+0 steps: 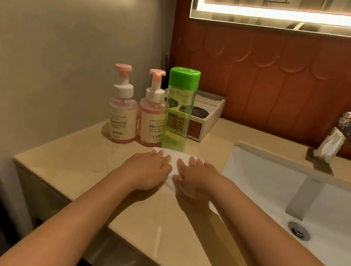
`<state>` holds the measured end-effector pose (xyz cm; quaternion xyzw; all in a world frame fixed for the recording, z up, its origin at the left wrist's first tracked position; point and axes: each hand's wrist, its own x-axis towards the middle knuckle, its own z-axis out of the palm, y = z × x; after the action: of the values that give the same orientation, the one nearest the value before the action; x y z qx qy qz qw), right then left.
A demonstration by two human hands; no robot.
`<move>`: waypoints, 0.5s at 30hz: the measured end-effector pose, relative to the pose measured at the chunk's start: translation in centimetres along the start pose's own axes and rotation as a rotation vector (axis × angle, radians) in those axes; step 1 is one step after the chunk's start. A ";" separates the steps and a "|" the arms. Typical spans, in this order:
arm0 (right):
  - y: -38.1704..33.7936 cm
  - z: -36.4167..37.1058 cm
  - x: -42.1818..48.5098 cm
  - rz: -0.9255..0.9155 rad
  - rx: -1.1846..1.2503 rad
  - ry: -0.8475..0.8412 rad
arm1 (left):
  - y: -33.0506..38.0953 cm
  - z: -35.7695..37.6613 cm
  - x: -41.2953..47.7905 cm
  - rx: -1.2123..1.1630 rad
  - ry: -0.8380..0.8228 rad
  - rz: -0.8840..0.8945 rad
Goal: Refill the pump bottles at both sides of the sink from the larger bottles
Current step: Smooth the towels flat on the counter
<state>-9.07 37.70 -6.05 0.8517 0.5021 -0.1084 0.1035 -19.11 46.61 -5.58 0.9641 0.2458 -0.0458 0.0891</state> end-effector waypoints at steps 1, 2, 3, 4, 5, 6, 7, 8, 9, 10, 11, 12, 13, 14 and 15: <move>0.1 -0.2 0.5 0.001 0.000 -0.003 | -0.1 -0.1 0.4 0.000 0.001 -0.004; 0.2 -0.3 0.9 0.001 0.000 -0.006 | -0.1 -0.2 0.8 -0.002 0.000 -0.010; 0.3 -0.5 1.4 0.001 -0.001 -0.006 | -0.2 -0.3 1.2 -0.005 0.001 -0.014; 0.4 -0.5 1.8 0.003 -0.002 -0.005 | -0.2 -0.4 1.4 -0.008 0.000 -0.020; 0.6 -0.6 2.2 0.005 -0.003 -0.001 | -0.2 -0.4 1.8 -0.010 0.002 -0.026; 0.7 -0.7 2.7 0.007 -0.003 0.004 | -0.2 -0.4 2.2 -0.014 0.008 -0.031; 0.8 -0.8 3.1 0.010 -0.003 0.006 | -0.2 -0.4 2.5 -0.019 0.015 -0.035; 0.9 -0.9 3.5 0.014 -0.002 0.005 | -0.2 -0.4 2.8 -0.023 0.022 -0.039; 1.1 -1.0 3.9 0.016 0.000 0.003 | -0.2 -0.3 3.2 -0.026 0.027 -0.041; 1.2 -1.1 4.2 0.018 0.003 0.002 | -0.2 -0.3 3.4 -0.030 0.026 -0.044; 1.3 -1.1 4.5 0.018 0.007 0.000 | -0.3 -0.3 3.7 -0.037 0.025 -0.047; 1.4 -1.2 4.7 0.018 0.010 0.000 | -0.3 -0.3 4.0 -0.040 0.024 -0.052; 1.5 -1.2 4.9 0.014 0.013 0.004 | -0.3 -0.3 4.3 -0.036 0.026 -0.056; 1.6 -1.2 5.1 0.009 0.012 0.008 | -0.2 -0.3 4.5 -0.032 0.026 -0.061; 1.9 -1.3 5.2 0.001 0.013 0.011 | -0.2 -0.3 4.7 -0.030 0.026 -0.065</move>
<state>-4.86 41.50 -6.18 0.8532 0.5016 -0.1069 0.0955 -15.04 49.01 -5.93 0.9547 0.2789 -0.0326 0.0988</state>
